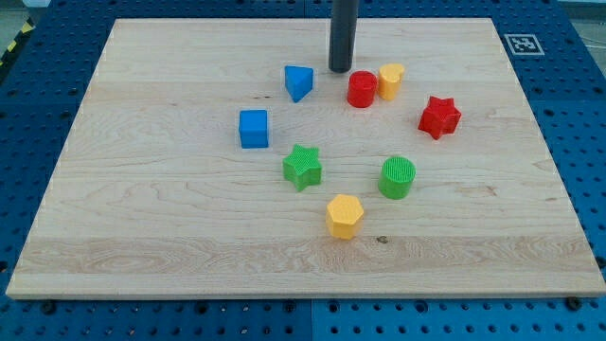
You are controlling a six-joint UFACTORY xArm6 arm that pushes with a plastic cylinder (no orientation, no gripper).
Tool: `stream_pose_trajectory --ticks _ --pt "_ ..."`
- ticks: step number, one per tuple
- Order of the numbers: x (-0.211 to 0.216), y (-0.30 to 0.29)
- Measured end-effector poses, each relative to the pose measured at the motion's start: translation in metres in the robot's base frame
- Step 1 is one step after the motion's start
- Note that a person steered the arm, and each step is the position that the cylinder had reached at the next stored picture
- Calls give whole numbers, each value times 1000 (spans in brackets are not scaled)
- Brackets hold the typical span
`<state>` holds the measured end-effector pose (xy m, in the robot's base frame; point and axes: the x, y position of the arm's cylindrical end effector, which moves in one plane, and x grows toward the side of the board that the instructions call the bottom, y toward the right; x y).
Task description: Push the red circle to the center of the board
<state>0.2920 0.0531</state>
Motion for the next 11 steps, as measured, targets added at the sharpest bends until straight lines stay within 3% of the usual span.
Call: stream_pose_trajectory --ticks 1,6,8,10,11 --pt "-8 9" --pt "90 36" --pt "52 36" --pt "-27 24" --pt "-46 12"
